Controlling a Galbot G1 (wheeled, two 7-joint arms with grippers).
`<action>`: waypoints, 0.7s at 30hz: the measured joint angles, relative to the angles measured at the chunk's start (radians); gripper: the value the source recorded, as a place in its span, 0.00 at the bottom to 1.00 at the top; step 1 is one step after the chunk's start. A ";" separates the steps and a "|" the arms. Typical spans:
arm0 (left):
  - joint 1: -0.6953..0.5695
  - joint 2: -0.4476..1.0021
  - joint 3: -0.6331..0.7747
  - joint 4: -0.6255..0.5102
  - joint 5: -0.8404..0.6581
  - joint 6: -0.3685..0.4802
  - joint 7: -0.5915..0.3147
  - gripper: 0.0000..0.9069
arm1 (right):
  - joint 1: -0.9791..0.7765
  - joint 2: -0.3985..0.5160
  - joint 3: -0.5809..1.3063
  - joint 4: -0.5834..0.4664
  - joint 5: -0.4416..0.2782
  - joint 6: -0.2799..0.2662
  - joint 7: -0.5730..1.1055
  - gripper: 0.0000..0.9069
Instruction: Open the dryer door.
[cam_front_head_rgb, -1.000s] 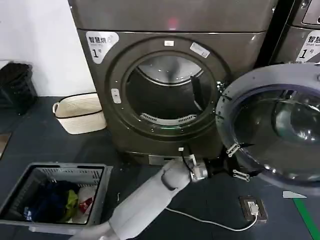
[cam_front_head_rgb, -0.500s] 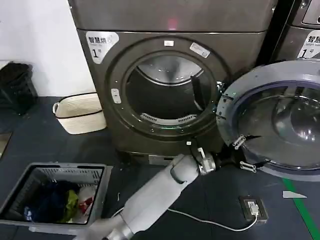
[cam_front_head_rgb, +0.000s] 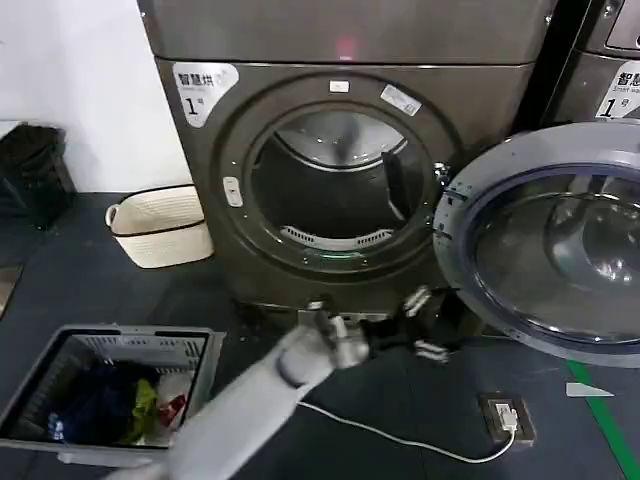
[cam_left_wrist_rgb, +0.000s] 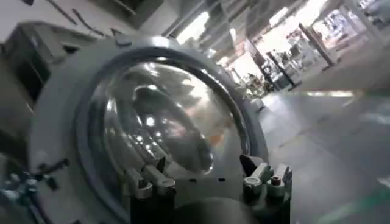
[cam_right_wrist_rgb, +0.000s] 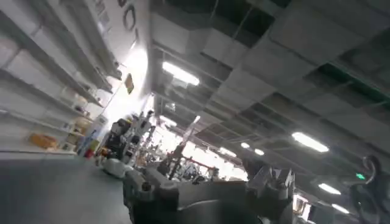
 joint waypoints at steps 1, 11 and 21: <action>0.008 0.042 -0.008 -0.035 0.016 -0.021 0.005 1.00 | 0.002 0.000 -0.001 0.002 0.000 0.000 -0.003 1.00; 0.093 0.481 -0.219 -0.215 0.286 -0.295 0.003 1.00 | 0.016 0.016 -0.026 0.013 0.004 0.043 -0.024 1.00; 0.095 0.759 -0.475 -0.159 0.986 -0.418 -0.105 1.00 | 0.044 0.035 -0.050 0.006 0.023 0.042 -0.022 1.00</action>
